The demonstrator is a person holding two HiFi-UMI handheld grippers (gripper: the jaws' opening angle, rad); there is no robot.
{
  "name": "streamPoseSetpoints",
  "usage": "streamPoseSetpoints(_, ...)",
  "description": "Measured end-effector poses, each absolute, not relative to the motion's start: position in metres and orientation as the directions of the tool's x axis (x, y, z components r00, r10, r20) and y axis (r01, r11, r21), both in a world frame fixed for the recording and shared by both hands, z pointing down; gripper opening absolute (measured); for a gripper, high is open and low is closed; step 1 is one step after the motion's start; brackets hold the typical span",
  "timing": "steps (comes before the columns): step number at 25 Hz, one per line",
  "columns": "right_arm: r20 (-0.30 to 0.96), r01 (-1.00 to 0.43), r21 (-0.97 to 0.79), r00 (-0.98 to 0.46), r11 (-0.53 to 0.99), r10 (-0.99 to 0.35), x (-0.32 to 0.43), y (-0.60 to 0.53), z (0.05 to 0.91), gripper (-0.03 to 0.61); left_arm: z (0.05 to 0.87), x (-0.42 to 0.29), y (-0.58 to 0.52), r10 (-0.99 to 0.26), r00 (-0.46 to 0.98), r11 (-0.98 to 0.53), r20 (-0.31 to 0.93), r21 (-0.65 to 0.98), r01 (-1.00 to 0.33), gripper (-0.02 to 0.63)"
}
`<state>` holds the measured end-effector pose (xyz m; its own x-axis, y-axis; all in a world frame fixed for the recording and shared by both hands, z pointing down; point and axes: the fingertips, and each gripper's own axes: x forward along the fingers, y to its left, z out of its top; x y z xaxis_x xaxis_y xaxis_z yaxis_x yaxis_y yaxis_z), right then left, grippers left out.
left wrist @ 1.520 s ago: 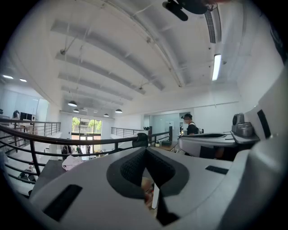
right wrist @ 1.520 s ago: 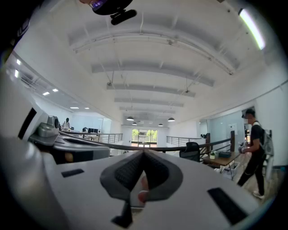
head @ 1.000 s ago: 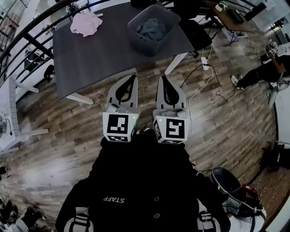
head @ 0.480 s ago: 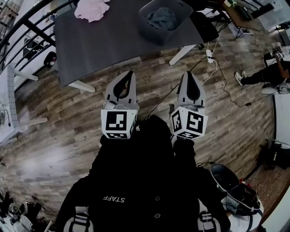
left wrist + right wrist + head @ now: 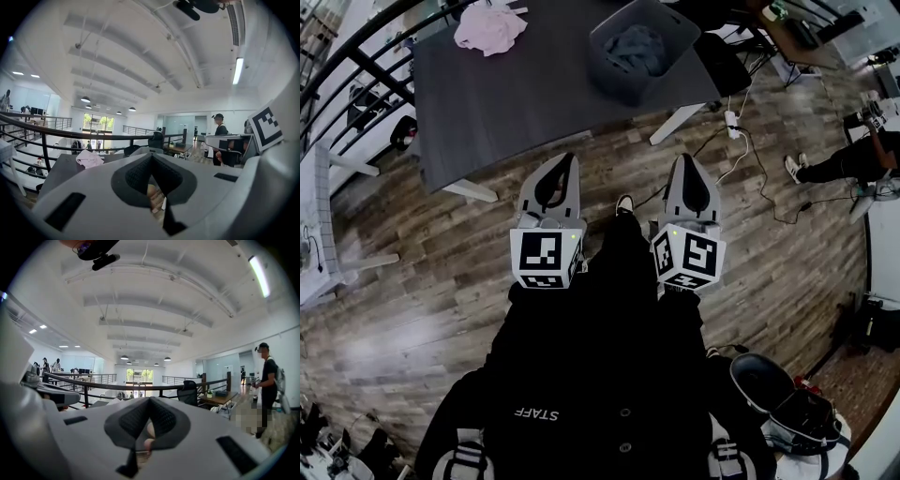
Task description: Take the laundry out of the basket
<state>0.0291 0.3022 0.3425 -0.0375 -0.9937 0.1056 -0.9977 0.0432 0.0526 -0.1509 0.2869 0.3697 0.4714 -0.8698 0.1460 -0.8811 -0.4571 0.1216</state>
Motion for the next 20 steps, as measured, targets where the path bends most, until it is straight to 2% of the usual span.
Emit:
streamPoseSetpoints(10, 0.086, -0.996, 0.034, -0.074, 0.078, -0.993, 0.071, 0.186, 0.352, 0.015, 0.380, -0.116, 0.180, -0.892, 0.427, -0.416, 0.150, 0.097, -0.904, 0.000)
streamPoseSetpoints(20, 0.133, -0.986, 0.011, -0.161, 0.164, -0.978, 0.134, 0.038, 0.355, 0.015, 0.374, -0.029, 0.028, -0.893, 0.407, -0.399, 0.191, 0.078, -0.914, 0.000)
